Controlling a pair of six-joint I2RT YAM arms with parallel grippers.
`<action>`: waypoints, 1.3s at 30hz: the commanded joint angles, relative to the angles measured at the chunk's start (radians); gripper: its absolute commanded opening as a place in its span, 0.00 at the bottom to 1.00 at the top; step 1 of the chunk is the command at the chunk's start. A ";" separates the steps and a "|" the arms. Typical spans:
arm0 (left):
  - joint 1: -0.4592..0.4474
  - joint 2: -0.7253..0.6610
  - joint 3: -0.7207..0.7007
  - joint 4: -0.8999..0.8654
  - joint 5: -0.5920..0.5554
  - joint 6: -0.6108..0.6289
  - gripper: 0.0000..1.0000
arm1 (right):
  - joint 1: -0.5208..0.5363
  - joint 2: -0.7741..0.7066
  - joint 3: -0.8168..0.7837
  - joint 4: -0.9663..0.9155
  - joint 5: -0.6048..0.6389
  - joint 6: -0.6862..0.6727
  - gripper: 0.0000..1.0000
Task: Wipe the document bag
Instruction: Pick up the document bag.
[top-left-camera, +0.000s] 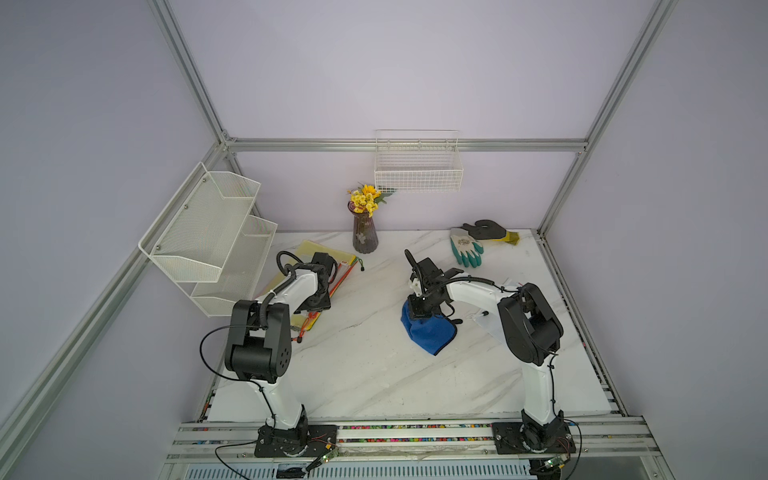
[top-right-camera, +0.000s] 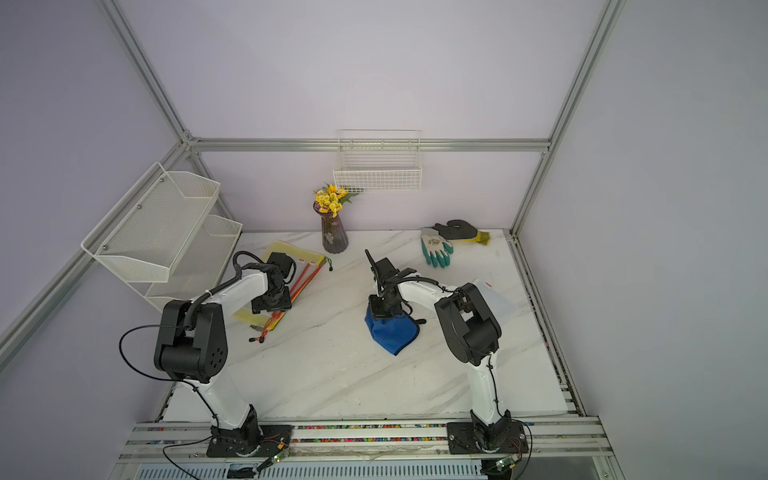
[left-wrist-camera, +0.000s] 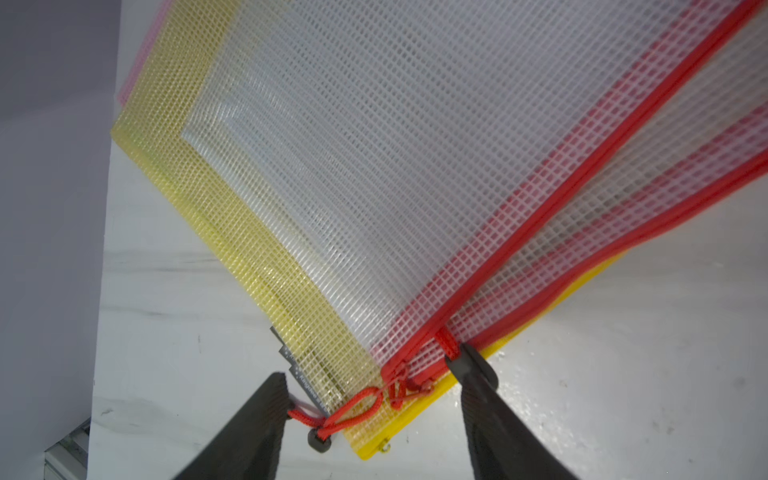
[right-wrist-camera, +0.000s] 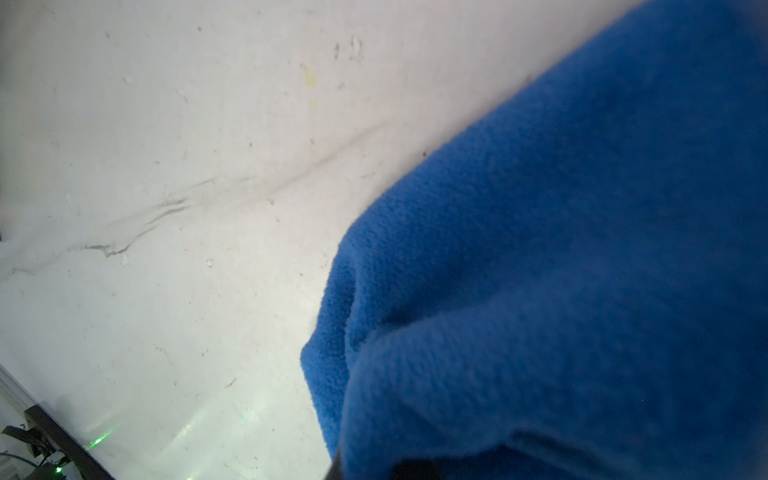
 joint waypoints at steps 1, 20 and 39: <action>0.010 0.029 0.051 0.024 -0.037 0.047 0.69 | 0.006 0.029 -0.036 -0.014 -0.003 -0.017 0.00; 0.036 0.232 0.070 -0.004 0.007 0.090 0.61 | 0.006 0.074 0.008 -0.021 0.017 -0.010 0.00; 0.066 0.191 0.060 0.067 0.106 0.227 0.00 | 0.006 0.042 -0.051 0.024 0.039 0.035 0.00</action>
